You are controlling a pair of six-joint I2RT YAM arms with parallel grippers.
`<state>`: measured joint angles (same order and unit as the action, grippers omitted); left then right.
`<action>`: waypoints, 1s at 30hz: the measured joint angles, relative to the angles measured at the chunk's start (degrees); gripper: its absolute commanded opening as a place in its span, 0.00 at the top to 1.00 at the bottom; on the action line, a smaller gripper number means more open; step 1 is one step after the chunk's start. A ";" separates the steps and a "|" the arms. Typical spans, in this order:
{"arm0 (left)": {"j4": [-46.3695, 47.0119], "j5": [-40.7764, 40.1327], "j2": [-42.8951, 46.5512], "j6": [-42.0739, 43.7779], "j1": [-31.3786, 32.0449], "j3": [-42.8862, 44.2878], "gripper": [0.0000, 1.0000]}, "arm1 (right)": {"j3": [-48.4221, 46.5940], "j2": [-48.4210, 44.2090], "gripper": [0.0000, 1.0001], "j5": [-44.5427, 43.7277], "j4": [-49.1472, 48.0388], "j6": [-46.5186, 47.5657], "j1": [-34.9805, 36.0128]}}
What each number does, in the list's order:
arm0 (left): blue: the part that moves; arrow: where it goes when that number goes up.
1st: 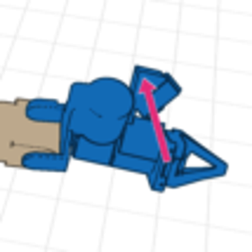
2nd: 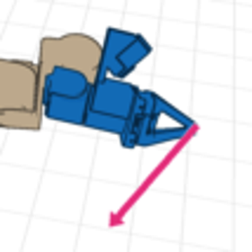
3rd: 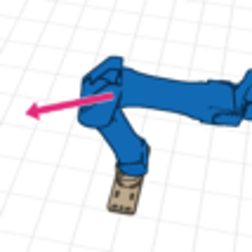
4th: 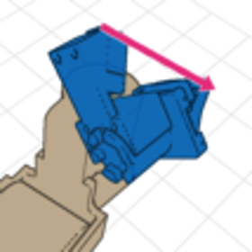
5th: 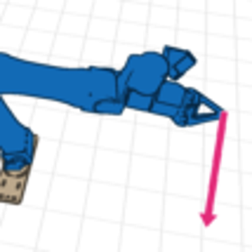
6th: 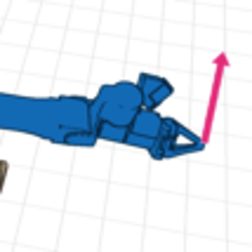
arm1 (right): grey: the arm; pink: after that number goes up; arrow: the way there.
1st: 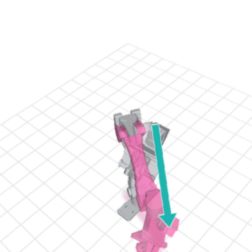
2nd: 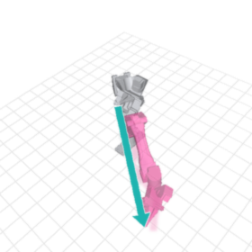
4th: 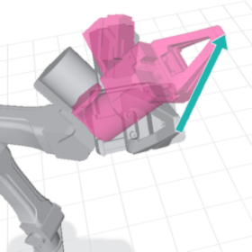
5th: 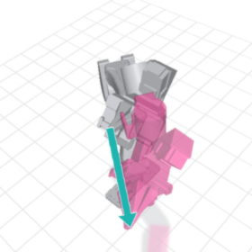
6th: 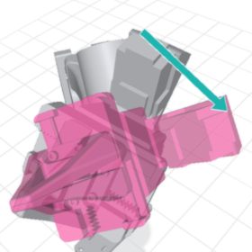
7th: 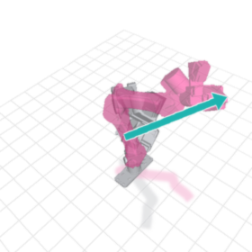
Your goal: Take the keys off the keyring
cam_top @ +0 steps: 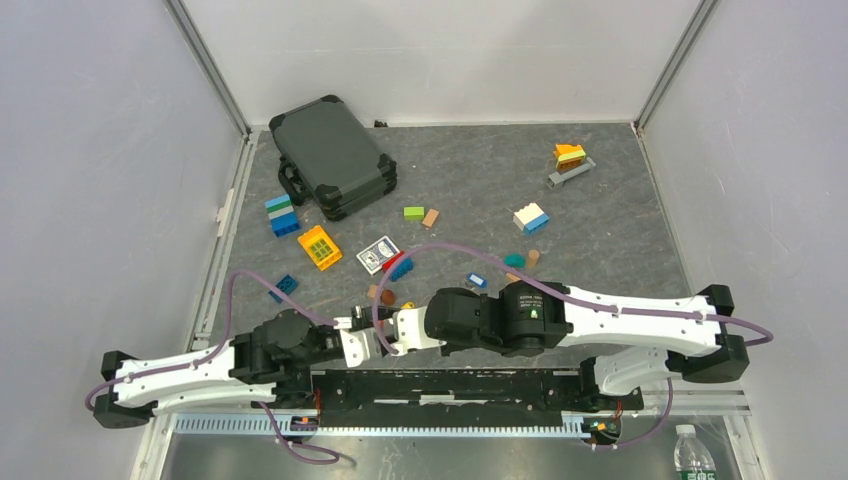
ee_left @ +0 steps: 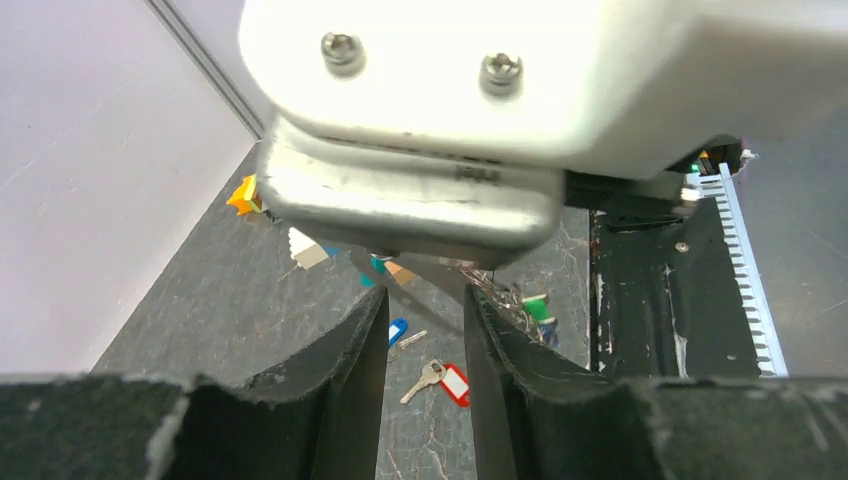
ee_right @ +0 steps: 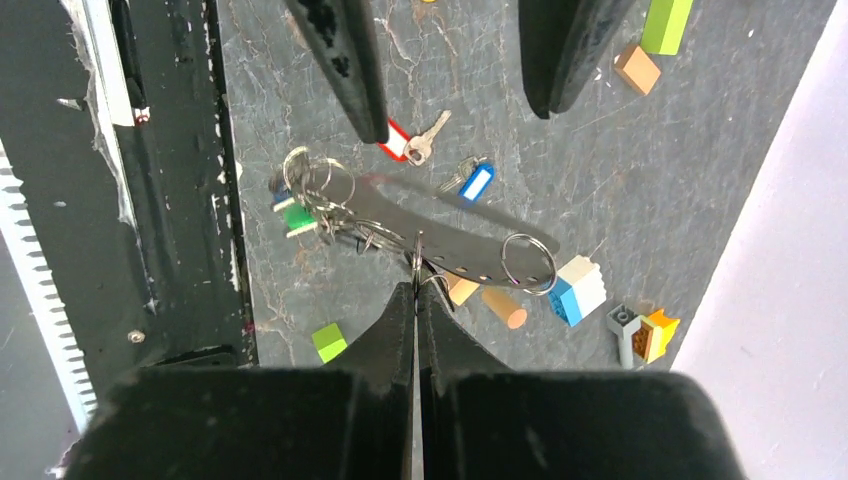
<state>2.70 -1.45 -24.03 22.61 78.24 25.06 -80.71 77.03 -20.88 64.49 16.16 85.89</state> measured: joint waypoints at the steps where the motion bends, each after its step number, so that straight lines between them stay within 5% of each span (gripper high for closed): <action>1: 0.55 0.02 0.22 -0.02 0.00 -0.42 0.59 | -0.50 0.52 1.00 0.42 0.59 -0.17 -0.24; 18: 14.51 3.85 -5.05 -0.02 0.00 -4.48 0.58 | -3.96 0.66 1.00 7.15 -0.52 1.70 -0.90; 30: 16.02 6.03 -7.34 -0.04 0.00 -4.68 0.60 | -3.96 0.28 1.00 8.37 -2.08 3.19 -0.90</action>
<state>18.72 4.58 -31.38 22.57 78.24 20.38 -84.66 77.32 -12.51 62.41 19.35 84.99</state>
